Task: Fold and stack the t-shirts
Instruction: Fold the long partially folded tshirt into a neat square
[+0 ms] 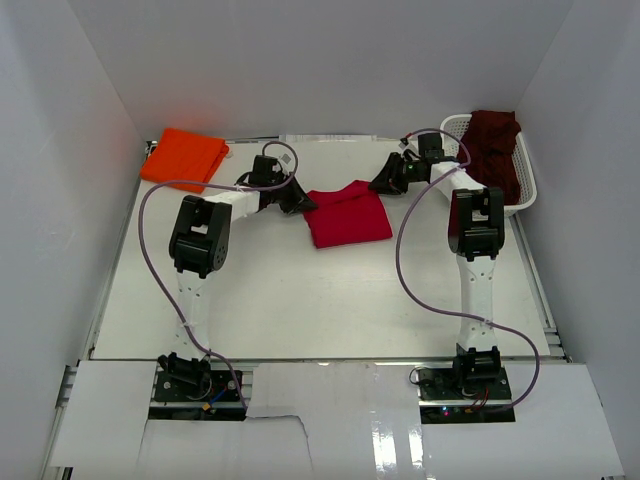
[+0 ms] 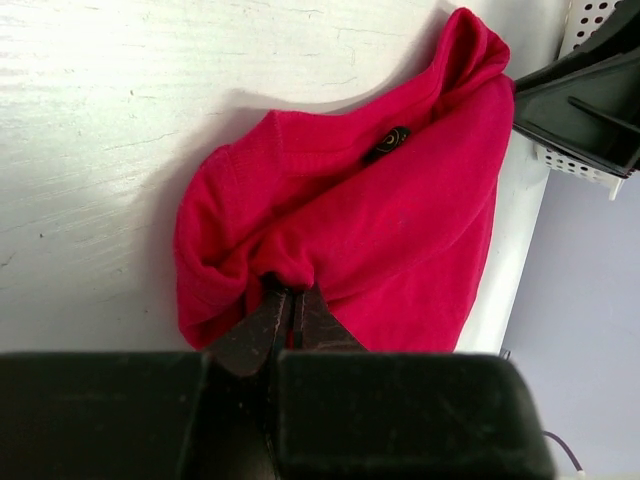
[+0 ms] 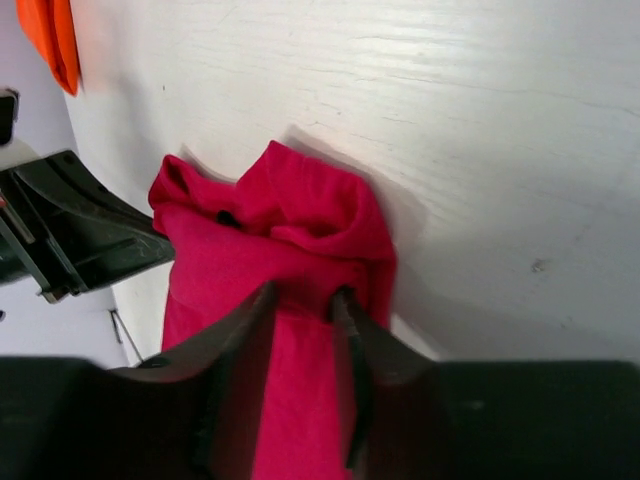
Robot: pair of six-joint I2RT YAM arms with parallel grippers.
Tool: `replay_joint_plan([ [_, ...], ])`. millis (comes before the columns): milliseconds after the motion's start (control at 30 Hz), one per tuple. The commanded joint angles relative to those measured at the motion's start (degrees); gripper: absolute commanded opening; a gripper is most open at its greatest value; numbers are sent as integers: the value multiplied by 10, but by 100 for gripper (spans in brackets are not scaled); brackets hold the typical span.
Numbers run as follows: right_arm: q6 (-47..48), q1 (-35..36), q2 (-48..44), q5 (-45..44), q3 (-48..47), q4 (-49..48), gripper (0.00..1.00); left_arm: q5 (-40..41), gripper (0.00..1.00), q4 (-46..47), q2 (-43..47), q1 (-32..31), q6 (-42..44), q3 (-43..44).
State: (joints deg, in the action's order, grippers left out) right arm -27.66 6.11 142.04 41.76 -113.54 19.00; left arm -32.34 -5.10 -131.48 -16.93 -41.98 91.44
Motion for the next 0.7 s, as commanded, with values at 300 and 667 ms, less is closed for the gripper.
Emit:
replay_joint_plan([
  [300, 6, 4, -35, 10, -6, -48, 47, 3, 33, -26, 12, 30, 0, 122],
  [667, 5, 1, -122, 29, 127, -157, 54, -1, 56, -32, 32, 46, -12, 187],
])
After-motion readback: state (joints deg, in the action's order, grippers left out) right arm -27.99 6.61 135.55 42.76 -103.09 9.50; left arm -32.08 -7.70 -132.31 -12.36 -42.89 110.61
